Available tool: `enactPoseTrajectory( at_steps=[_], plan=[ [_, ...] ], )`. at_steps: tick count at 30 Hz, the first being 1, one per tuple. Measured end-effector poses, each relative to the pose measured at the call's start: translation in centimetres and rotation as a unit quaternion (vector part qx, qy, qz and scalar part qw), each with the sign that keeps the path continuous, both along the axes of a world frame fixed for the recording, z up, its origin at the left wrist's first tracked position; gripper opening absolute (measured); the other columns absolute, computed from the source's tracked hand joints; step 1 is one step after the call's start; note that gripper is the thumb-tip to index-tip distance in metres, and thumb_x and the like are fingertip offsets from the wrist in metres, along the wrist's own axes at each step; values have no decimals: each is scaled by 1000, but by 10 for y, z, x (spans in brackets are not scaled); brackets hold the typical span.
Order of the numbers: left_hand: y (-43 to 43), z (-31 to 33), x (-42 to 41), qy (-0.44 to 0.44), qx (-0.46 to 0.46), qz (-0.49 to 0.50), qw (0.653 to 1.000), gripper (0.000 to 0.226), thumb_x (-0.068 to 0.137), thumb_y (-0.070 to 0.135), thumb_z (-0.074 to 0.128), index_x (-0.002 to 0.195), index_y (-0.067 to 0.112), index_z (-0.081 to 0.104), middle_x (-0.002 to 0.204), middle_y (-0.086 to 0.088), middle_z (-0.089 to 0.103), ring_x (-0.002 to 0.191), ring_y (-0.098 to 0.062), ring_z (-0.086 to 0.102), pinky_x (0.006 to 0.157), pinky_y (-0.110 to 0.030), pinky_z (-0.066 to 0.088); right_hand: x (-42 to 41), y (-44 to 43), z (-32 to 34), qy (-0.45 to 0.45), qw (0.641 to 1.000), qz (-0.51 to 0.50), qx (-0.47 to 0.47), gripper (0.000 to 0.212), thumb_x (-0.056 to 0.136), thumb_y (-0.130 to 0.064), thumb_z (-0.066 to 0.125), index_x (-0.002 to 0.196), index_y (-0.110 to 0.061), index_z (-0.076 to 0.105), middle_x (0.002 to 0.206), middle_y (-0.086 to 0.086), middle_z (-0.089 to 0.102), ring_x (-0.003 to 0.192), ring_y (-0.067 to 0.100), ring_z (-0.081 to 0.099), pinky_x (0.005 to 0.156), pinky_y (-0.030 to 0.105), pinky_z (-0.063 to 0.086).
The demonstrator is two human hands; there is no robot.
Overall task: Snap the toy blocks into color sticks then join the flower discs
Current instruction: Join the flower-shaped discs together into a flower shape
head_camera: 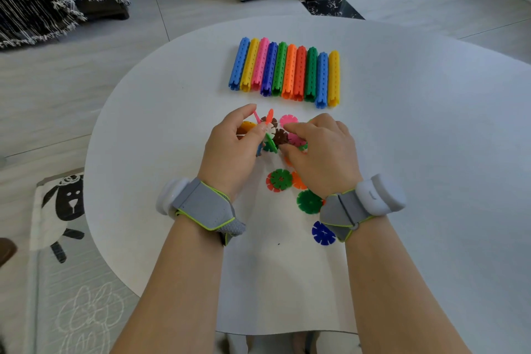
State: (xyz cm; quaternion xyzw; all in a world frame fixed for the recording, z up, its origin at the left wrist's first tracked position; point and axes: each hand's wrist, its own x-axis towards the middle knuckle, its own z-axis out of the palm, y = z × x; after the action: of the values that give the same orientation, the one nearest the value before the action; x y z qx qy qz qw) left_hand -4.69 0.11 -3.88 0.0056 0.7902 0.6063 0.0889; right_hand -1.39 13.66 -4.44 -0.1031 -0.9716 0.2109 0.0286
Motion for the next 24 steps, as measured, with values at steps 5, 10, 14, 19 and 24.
enactPoseTrajectory(
  at_steps=[5, 10, 14, 19, 24],
  plan=[
    [-4, 2, 1, -7, -5, -9, 1000, 35, 94, 25, 53, 128, 29, 53, 99, 2, 57, 102, -16, 56, 91, -28, 48, -3, -10, -2, 4, 999, -21, 38, 36, 91, -49, 51, 127, -42, 55, 110, -3, 45, 110, 25, 38, 92, 32, 27],
    [-6, 2, 2, -6, -10, -9, 1000, 35, 94, 26, 52, 129, 30, 52, 104, 0, 57, 105, -17, 55, 95, -34, 48, -7, -10, -4, 4, 999, -33, 31, 33, 89, -47, 55, 119, -36, 59, 113, -4, 46, 111, 23, 38, 91, 32, 28],
    [-6, 3, 3, -12, 8, -23, 1000, 35, 96, 22, 48, 131, 28, 51, 101, 2, 55, 102, -18, 57, 95, -37, 49, -4, -5, -6, 49, 998, -18, 36, 27, 94, -44, 49, 110, -34, 67, 109, -7, 50, 105, 22, 39, 90, 31, 24],
    [-6, 4, 2, -11, 8, -20, 1000, 34, 98, 19, 44, 131, 25, 49, 94, 7, 53, 83, -4, 57, 75, -10, 50, -3, 3, -7, 206, 977, -38, -30, 23, 93, -28, 54, 94, -18, 74, 90, -2, 61, 84, 19, 51, 78, 27, 35],
    [-3, 4, 0, -28, 29, 1, 999, 32, 97, 19, 45, 129, 25, 51, 110, -6, 56, 99, -22, 63, 87, -41, 54, 7, 1, 8, 181, 962, 0, -203, 17, 93, -12, 53, 97, -13, 69, 72, -4, 69, 64, 8, 66, 72, 21, 54]
  ],
)
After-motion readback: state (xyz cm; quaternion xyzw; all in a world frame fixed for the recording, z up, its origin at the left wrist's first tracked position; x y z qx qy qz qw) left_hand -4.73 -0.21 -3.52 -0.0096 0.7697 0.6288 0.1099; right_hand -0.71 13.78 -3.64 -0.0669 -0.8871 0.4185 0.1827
